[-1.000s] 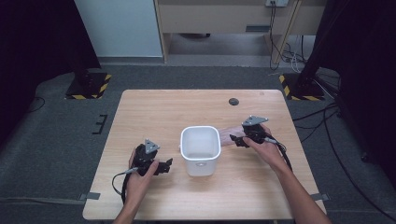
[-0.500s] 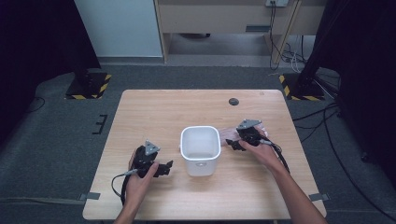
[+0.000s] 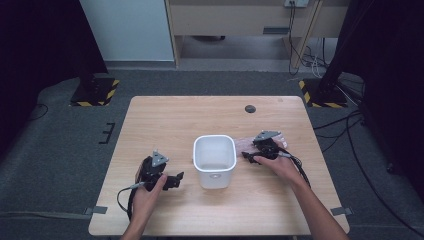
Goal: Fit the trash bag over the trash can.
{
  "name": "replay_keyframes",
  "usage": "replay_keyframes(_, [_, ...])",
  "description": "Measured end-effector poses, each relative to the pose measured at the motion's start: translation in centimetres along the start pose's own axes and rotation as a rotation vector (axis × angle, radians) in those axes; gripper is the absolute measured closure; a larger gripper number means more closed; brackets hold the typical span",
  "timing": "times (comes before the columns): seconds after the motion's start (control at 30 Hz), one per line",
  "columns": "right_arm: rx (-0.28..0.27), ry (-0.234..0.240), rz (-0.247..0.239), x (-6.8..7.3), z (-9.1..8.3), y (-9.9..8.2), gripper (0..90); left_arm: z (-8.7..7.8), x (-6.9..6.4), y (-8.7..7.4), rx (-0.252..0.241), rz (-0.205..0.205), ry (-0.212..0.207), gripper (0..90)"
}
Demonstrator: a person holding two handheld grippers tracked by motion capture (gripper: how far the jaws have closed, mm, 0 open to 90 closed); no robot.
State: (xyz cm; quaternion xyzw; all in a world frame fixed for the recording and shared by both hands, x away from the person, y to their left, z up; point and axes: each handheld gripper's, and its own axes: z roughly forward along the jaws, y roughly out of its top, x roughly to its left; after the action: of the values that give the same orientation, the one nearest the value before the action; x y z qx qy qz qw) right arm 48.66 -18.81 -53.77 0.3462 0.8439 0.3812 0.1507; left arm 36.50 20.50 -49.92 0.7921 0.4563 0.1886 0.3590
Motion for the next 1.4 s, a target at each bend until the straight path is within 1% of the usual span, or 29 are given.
replay_keyframes(0.03, [0.0,0.0,0.0,0.0,0.0,0.0,29.2,0.0,0.0,0.0,-0.005,-0.002,0.002,5.5])
replay_keyframes(0.07, [0.001,-0.006,0.01,0.0,-0.2,0.0,38.5,-0.1,0.1,0.0,-0.003,-0.003,0.0,5.5])
replay_keyframes(0.1, [0.001,-0.006,0.01,0.0,-0.2,0.0,38.5,-0.2,0.1,0.0,-0.007,-0.006,0.002,5.5])
replay_keyframes(0.13, [0.007,-0.012,0.011,-0.1,-0.5,0.0,48.3,-0.3,0.2,0.0,-0.005,-0.004,0.003,5.5])
replay_keyframes(0.17, [0.007,-0.012,0.011,-0.1,-0.5,0.0,48.3,-0.2,0.2,0.0,-0.011,-0.011,0.003,5.5])
replay_keyframes(0.2, [0.007,-0.014,0.014,-0.1,-0.7,-0.1,57.1,-0.3,0.3,0.0,-0.009,-0.011,0.003,5.5])
replay_keyframes(0.33, [0.009,-0.018,0.004,0.1,-1.0,-0.2,72.5,-0.3,0.4,-0.1,-0.006,-0.012,0.003,5.6])
replay_keyframes(0.37, [0.009,-0.018,0.004,0.1,-1.0,-0.2,72.5,-0.3,0.4,-0.1,-0.01,-0.013,0.003,5.6])
replay_keyframes(0.4, [0.015,-0.024,0.005,0.3,-1.1,-0.2,79.4,-0.4,0.4,0.0,-0.011,-0.012,0.003,5.5])
replay_keyframes(0.43, [0.015,-0.027,0.003,0.3,-1.1,-0.2,81.3,-0.4,0.4,0.0,-0.011,-0.011,0.004,5.5])
replay_keyframes(0.47, [0.015,-0.027,0.003,0.3,-1.1,-0.2,81.3,-0.4,0.4,0.0,-0.011,-0.011,0.004,5.5])
replay_keyframes(0.57, [0.018,-0.033,0.013,0.4,-1.1,-0.2,86.9,-0.4,0.4,0.0,-0.01,-0.01,0.005,5.5])
replay_keyframes(0.63, [0.019,-0.031,0.037,0.3,-1.1,-0.2,88.3,-0.5,0.4,0.0,-0.016,-0.014,0.006,5.5])
replay_keyframes(0.73, [0.019,-0.037,0.058,0.3,-1.4,-0.1,89.7,-0.7,0.4,0.1,-0.024,-0.015,0.009,5.5])
replay_keyframes(0.77, [0.011,-0.04,0.067,0.2,-1.6,-0.1,89.9,-0.7,0.4,0.1,-0.026,-0.019,0.008,5.5])
replay_keyframes(0.8, [0.008,-0.036,0.091,0.1,-2.1,-0.1,90.0,-0.9,0.5,0.1,-0.03,-0.021,0.014,5.5])
replay_keyframes(0.83, [0.008,-0.036,0.091,0.1,-2.1,-0.1,90.0,-0.9,0.5,0.1,-0.03,-0.021,0.014,5.5])
replay_keyframes(0.87, [-0.008,-0.042,0.11,0.0,-2.8,0.0,90.0,-0.9,0.5,0.1,-0.035,-0.023,0.015,5.6])
replay_keyframes(0.9, [-0.008,-0.042,0.11,0.0,-2.8,0.0,90.0,-1.0,0.6,0.2,-0.036,-0.022,0.017,5.6])
replay_keyframes(0.93, [-0.027,-0.061,0.133,-0.1,-3.7,0.2,90.0,-1.1,0.6,0.2,-0.045,-0.025,0.024,5.6])
replay_keyframes(1.0, [-0.037,-0.066,0.133,-0.3,-3.9,0.2,90.0,-1.2,0.6,0.3,-0.05,-0.026,0.025,5.6])
replay_keyframes(1.03, [-0.052,-0.077,0.151,-0.5,-4.7,0.3,90.0,-1.3,0.6,0.3,-0.055,-0.026,0.027,5.6])
replay_keyframes(1.07, [-0.052,-0.077,0.151,-0.5,-4.7,0.3,90.0,-1.4,0.6,0.3,-0.056,-0.025,0.028,5.6])
replay_keyframes(1.17, [-0.087,-0.095,0.171,-1.0,-6.1,0.7,90.0,-1.6,0.5,0.4,-0.061,-0.017,0.032,5.6])
replay_keyframes(1.23, [-0.095,-0.1,0.176,-1.1,-6.5,0.8,90.0,-1.6,0.4,0.5,-0.061,-0.014,0.032,5.6])
replay_keyframes(1.27, [-0.107,-0.108,0.187,-1.2,-7.1,1.0,90.0,-1.6,0.4,0.5,-0.06,-0.011,0.033,5.6])
replay_keyframes(1.3, [-0.107,-0.108,0.187,-1.2,-7.1,1.0,90.0,-1.6,0.4,0.5,-0.06,-0.011,0.033,5.6])
replay_keyframes(1.33, [-0.117,-0.103,0.201,-1.3,-7.6,1.1,90.0,-1.6,0.4,0.5,-0.06,-0.009,0.032,5.6])
replay_keyframes(1.4, [-0.12,-0.105,0.201,-1.4,-7.7,1.1,90.0,-1.6,0.3,0.6,-0.06,-0.006,0.031,5.6])
